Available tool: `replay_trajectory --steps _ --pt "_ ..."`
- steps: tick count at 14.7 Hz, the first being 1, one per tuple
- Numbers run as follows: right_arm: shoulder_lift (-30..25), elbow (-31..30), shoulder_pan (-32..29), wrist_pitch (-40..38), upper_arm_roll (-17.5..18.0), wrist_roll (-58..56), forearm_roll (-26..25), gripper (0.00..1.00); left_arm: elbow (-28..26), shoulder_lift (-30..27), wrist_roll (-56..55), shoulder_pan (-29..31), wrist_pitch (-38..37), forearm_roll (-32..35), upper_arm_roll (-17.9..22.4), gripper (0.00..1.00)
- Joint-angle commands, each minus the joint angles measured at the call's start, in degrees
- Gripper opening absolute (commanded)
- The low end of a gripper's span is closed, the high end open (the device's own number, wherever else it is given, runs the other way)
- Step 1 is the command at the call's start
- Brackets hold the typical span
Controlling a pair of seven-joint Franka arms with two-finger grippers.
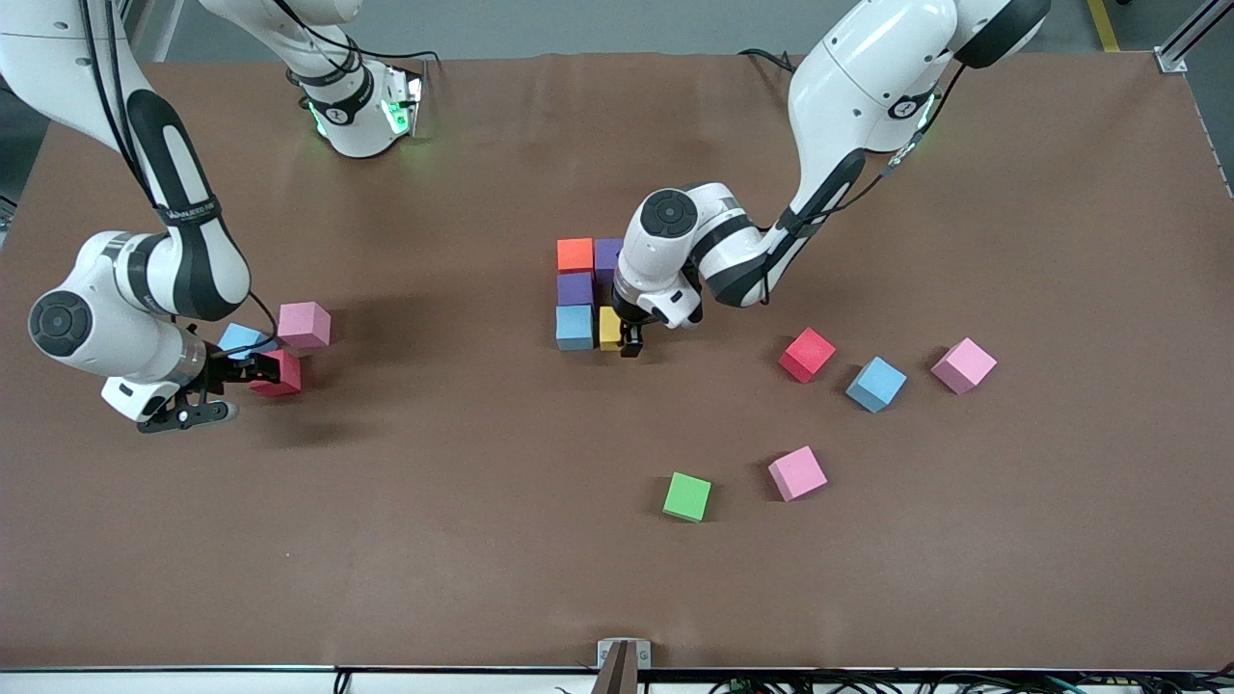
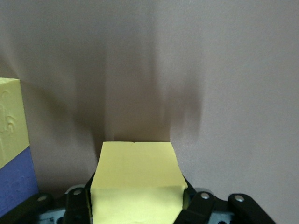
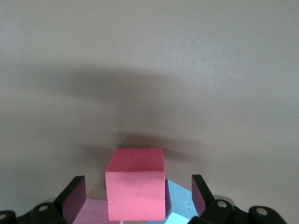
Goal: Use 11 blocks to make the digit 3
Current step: 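Grasp red with the right gripper while the left gripper lowers yellow beside blue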
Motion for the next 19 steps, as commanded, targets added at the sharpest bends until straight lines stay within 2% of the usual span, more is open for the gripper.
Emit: replay_trajectory --steps 1,11,12,14,17,19 --pt "-0.38 -3.14 -1.49 3.16 1.34 -0.57 -1.14 1.00 0.03 0.42 -2.08 -0.92 1.30 1.58 0.78 0.04" --pt "2.87 -4.56 -1.84 6.86 1.34 -1.36 -1.14 0.99 0.47 0.94 -3.41 -4.35 2.36 1.58 3.51 0.05" --pt "2.96 -4.64 -1.84 6.86 1.34 -1.36 -1.14 0.91 0.47 0.94 -3.41 -4.35 2.36 1.58 3.51 0.05" --pt "2.96 -4.65 -1.84 6.25 1.34 -1.36 -1.14 0.67 0.55 0.94 -3.41 -4.35 2.36 1.58 3.51 0.05" --pt "3.13 -4.47 -1.58 5.29 1.43 -1.28 -1.14 0.37 0.90 1.03 -3.41 -4.61 2.36 1.58 3.51 0.05" --pt "3.05 -3.60 -0.79 3.53 1.60 -1.10 -1.05 0.32 0.90 1.03 -3.41 -4.61 2.36 1.49 3.51 0.05"
